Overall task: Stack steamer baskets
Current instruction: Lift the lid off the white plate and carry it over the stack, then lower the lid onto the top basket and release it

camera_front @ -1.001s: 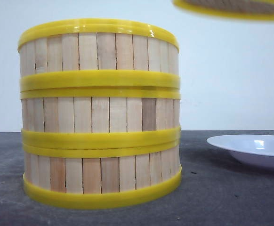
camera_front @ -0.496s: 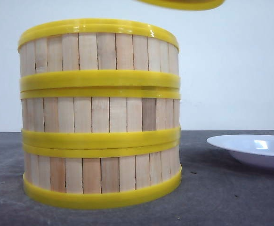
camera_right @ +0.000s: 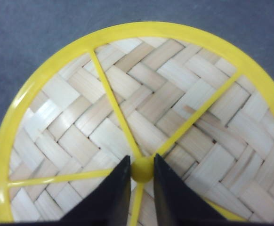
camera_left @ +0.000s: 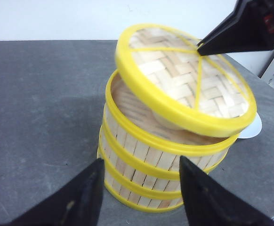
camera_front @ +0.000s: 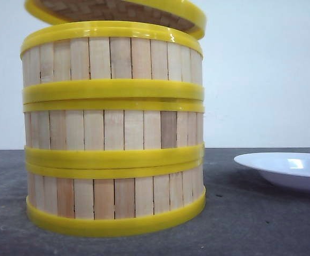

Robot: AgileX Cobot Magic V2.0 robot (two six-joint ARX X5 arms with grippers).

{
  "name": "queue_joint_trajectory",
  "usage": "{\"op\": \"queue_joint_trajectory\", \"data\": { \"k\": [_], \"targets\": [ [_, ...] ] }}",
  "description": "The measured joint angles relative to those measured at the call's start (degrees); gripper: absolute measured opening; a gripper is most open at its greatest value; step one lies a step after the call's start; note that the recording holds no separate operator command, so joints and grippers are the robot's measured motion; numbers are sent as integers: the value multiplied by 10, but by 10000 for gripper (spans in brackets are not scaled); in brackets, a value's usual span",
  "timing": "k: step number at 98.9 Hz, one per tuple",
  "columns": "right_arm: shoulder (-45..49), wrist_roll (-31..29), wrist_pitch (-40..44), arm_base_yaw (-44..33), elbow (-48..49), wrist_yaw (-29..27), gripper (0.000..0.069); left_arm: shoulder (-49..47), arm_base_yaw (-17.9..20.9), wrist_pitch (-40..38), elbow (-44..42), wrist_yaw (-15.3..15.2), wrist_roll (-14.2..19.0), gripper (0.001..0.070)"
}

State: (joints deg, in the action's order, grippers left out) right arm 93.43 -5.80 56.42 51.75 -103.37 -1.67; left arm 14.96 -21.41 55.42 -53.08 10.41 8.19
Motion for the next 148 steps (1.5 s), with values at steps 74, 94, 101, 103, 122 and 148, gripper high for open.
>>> {"op": "queue_joint_trajectory", "data": {
  "k": [74,94,101,103,122,148],
  "targets": [
    [39,5,12,4,-2,-10,51,0,0,1,0,0,0,299],
    [41,11,5,4,-2,-15,51,0,0,1,0,0,0,299],
    [41,11,3,3,-2,-14,51,0,0,1,0,0,0,299],
    [41,11,3,2,-2,-14,51,0,0,1,0,0,0,299],
    [41,11,3,2,-2,-10,67,0,0,1,0,0,0,299],
    [42,14,-5,-1,-6,-14,421,0,0,1,0,0,0,299]
  ]
}}
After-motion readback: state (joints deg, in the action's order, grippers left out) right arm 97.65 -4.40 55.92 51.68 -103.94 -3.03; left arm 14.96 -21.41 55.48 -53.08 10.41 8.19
